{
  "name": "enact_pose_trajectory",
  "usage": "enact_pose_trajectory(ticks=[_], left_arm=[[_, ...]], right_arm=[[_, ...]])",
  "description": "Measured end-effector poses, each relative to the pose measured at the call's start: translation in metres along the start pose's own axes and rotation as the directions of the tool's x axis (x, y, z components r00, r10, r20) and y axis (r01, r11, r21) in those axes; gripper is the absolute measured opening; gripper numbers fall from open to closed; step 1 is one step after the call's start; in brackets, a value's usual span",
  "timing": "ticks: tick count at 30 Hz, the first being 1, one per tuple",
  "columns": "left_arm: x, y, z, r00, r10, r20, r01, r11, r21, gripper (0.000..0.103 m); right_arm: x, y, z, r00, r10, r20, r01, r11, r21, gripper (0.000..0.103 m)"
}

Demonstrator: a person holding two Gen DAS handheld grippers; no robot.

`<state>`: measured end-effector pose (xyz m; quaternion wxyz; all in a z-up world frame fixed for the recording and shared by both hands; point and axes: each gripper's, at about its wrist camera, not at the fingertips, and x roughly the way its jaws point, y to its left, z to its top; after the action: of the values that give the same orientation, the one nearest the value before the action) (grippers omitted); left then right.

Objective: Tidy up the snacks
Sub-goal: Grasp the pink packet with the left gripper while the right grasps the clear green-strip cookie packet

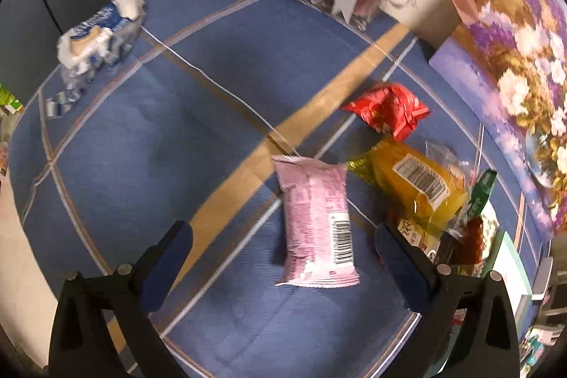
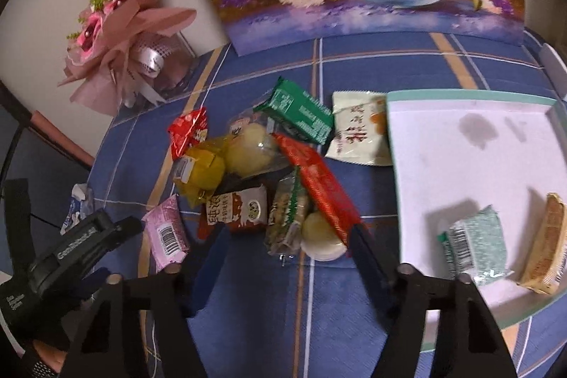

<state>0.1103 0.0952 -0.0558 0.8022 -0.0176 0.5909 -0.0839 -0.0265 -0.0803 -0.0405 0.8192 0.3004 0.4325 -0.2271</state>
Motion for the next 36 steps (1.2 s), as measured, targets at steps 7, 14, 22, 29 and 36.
enact_pose_trajectory(ticks=[7, 14, 22, 29, 36], left_arm=[[0.031, -0.011, 0.001, 0.998, 0.011, -0.061, -0.010, 1.000, 0.014, 0.101], [0.055, -0.017, 0.000, 0.992, 0.057, -0.114, -0.054, 0.998, 0.033, 0.068], [0.052, -0.022, 0.002, 0.991, 0.088, -0.098, -0.084, 0.995, 0.047, 0.042], [0.044, -0.027, 0.005, 0.992, 0.043, -0.117, -0.038, 0.998, 0.046, 0.042], [0.030, -0.030, 0.010, 0.995, 0.023, -0.098, -0.019, 0.999, 0.042, 0.042]], right_arm=[[0.022, 0.002, 0.003, 0.999, -0.025, -0.028, 0.025, 1.000, -0.014, 0.054], [0.037, 0.004, 0.009, 0.998, -0.055, -0.030, 0.054, 0.998, -0.044, 0.053], [0.033, 0.003, 0.013, 0.999, -0.038, -0.013, 0.037, 0.998, -0.052, 0.037], [0.027, 0.001, 0.012, 1.000, -0.010, -0.012, 0.010, 0.999, -0.052, 0.029], [0.020, 0.001, 0.012, 1.000, 0.023, -0.013, -0.024, 0.999, -0.048, 0.023]])
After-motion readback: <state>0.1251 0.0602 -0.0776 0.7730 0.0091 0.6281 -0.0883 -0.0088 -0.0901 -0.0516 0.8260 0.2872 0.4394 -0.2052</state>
